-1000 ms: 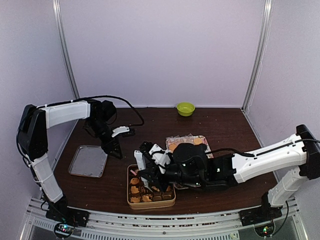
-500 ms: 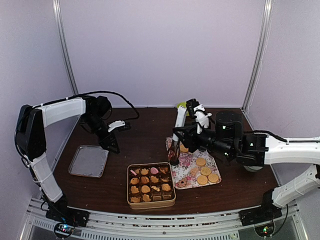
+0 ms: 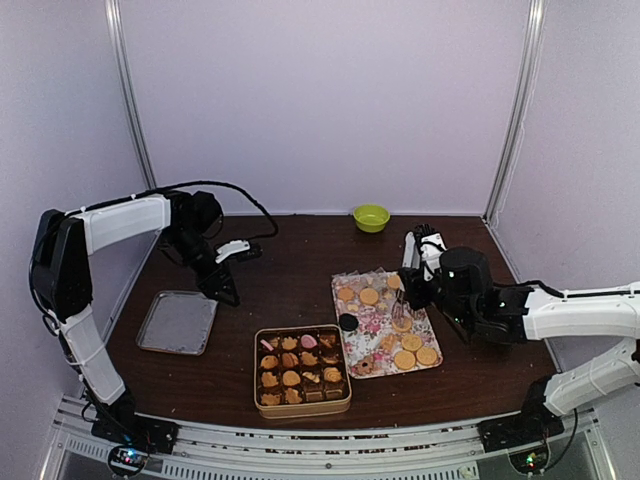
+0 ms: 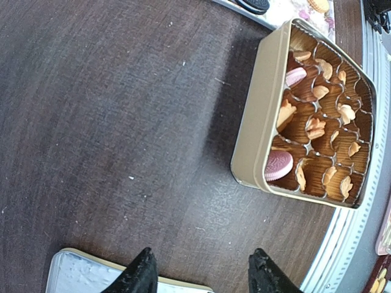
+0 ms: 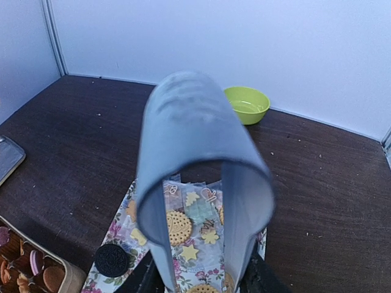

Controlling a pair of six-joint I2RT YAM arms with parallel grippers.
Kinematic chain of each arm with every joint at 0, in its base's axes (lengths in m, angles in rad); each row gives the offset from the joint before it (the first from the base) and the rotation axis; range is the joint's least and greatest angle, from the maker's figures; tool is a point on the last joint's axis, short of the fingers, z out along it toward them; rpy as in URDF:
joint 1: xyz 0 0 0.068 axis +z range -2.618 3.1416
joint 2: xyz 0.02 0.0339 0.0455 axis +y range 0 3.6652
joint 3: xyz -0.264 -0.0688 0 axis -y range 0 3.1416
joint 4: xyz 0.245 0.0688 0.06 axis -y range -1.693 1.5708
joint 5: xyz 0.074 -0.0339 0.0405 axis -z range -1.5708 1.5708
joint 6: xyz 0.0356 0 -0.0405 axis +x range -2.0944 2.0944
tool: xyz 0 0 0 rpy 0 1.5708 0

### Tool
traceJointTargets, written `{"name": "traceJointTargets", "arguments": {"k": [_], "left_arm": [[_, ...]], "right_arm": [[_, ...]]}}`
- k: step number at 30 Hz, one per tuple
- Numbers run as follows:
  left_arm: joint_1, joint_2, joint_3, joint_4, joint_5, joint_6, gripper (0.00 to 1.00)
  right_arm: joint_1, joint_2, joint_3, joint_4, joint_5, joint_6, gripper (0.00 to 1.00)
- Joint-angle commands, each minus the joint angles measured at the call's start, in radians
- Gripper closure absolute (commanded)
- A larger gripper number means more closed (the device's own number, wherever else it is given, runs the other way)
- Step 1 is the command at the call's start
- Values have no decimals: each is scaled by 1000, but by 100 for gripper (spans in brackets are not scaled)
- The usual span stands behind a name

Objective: Pack the cookies
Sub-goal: Pick up the fake cookies from the plate.

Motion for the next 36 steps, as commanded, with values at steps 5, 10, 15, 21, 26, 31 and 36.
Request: {"name": "traceJointTargets", "arguments": {"k": [5,10,15,21,26,31,36], "left_arm": [[4,-2,3,-4,19,4,47],[3,-2,-1,-4,18,5,47],[3,-7,-4,-5,16,4,47],[4,-9,-4,-4,17,4,47],[5,-11,-5,-4,13,3,47],[5,-14,-5,-8,7,2,47],[3,-17,-4,-11,5,2,47]], "right_arm": [[-29,45,-14,142,-2,25,58],[-30,76,-25,159,-7,34,55],[-32,72,-49,158,15,28,55],[-32,69,-66,146,11,22,55],[-32,72,-80,159,-5,35,60],[-30,22,-60,141,-21,25,70],[14,-93,9,39,-68,6,72]]}}
